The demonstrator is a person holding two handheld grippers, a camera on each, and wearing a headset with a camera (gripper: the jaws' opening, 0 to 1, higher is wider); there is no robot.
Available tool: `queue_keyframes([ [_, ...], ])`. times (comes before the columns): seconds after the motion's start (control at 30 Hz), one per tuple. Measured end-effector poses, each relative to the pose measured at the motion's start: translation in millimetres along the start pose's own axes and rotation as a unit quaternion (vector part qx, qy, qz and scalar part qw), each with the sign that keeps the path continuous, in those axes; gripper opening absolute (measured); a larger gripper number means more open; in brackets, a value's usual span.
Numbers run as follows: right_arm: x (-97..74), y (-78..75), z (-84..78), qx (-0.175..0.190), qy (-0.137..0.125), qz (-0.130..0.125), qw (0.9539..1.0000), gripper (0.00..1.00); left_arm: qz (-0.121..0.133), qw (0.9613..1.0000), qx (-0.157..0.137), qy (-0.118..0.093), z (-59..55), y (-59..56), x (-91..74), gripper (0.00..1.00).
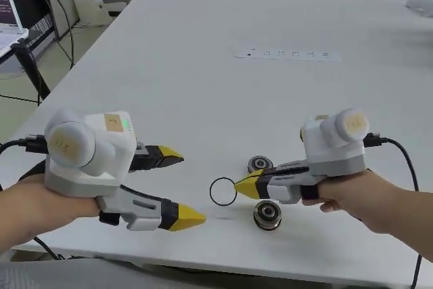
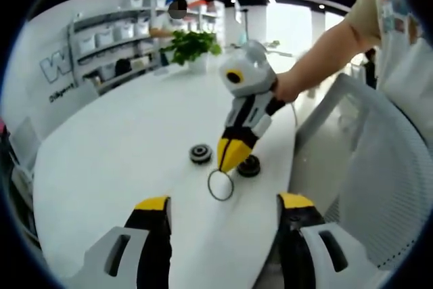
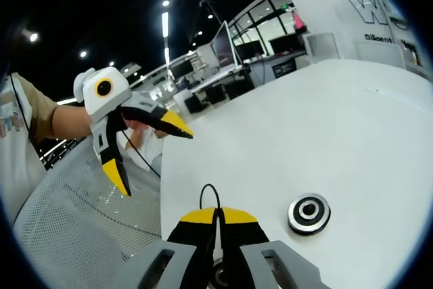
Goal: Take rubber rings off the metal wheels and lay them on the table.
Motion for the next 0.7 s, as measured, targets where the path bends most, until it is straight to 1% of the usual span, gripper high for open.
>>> queue_keyframes([
  [0.17,5.6,-1.4,-4.6,-0.012,0.014,-0.001,0.9998,0.00,0.001,1.0000,-0.002,0.001,-1.6,-0.8,-0.9,0.64],
  [0.43,8.5,-3.4,-6.5,-0.017,0.018,-0.007,0.9997,0.02,0.000,1.0000,-0.004,0.002,-3.3,-3.0,-0.6,0.64],
  [0.57,8.5,-4.7,-7.9,-0.023,0.021,-0.011,0.9995,0.05,0.001,1.0000,-0.005,0.003,-4.5,-3.2,-0.8,0.64],
  [0.7,6.7,-4.4,-9.3,-0.028,0.024,-0.015,0.9992,0.11,0.001,1.0000,-0.005,0.004,-5.0,-3.2,-1.1,0.64],
])
Point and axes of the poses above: the centre of the closed fingertips' face, and the gripper's own axes: x roughly forward along the fingers, y roughly to its left, z roughly out of its top, the point moved 6 cm from there along -x, roughly backward along the fingers, and after that the axes turned 3 degrees about x, right-handed, at the moved point
